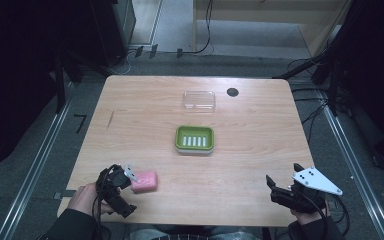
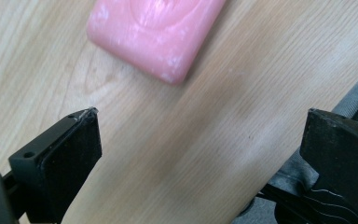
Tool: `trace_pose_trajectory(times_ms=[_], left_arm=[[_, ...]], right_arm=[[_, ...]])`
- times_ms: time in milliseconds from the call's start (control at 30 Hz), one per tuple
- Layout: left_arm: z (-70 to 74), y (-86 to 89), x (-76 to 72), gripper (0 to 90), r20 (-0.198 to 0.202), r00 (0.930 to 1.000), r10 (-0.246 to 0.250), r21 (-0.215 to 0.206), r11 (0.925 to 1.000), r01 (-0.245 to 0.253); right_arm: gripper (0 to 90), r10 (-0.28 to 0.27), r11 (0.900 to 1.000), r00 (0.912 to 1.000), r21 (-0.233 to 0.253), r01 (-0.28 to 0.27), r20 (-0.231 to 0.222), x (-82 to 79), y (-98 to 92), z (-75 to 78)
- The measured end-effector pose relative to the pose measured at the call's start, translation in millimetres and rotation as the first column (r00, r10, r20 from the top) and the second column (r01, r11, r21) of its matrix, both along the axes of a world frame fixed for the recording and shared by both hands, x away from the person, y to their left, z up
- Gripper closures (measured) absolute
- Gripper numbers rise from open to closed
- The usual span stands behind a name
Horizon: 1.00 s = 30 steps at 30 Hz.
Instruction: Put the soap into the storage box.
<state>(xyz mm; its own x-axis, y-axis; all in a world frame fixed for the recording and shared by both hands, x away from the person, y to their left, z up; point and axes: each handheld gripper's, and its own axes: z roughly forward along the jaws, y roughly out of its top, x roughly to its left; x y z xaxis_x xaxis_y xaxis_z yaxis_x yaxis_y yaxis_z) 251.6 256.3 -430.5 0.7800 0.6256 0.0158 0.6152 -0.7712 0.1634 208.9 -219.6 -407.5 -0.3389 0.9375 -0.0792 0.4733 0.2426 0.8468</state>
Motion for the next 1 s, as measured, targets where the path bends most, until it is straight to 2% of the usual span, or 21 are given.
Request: trace_pose_trajectory(times_ms=[300,600,767,800,867,933,1000], left_arm=[[0.4,-6.4,6.9,0.0,0.002,0.9992,-0.04,0.001,0.9992,0.04],[1.5,-8.1,18.9,0.0,-0.003,0.9979,-0.065,0.048,0.9967,0.065],[3.0,-9.0,23.8,0.0,0.0,0.9979,-0.064,0.058,0.9962,0.064],[4.7,-8.9,26.8,0.0,0.011,0.9977,-0.066,0.049,0.9967,0.066],[5.5,-9.0,28.3,0.0,0.006,0.9975,-0.071,0.043,0.9966,0.07],[5.7,-10.2,31.0,0.0,0.01,0.9969,-0.077,0.059,0.9953,0.077],[5.4,-11.1,34.1,0.0,0.004,0.9965,-0.083,0.058,0.9949,0.083]], right_arm=[[13.4,0.0,1.0,1.0,-0.005,0.0,-0.004,0.0,-0.3,-0.3],[13.5,0.0,1.0,1.0,-0.009,0.0,-0.003,0.8,0.6,-0.4],[13.5,0.002,1.0,1.0,-0.008,-0.002,-0.003,0.9,0.3,-0.4],[13.5,-0.001,1.0,1.0,-0.009,0.0,-0.003,0.9,0.6,-0.4],[13.5,0.0,1.0,1.0,-0.008,0.0,-0.005,1.0,0.8,-0.4],[13.5,0.002,1.0,1.0,-0.009,-0.002,-0.006,1.2,0.7,-0.4],[13.4,0.003,1.0,1.0,-0.01,-0.003,-0.006,1.3,0.7,-0.4]])
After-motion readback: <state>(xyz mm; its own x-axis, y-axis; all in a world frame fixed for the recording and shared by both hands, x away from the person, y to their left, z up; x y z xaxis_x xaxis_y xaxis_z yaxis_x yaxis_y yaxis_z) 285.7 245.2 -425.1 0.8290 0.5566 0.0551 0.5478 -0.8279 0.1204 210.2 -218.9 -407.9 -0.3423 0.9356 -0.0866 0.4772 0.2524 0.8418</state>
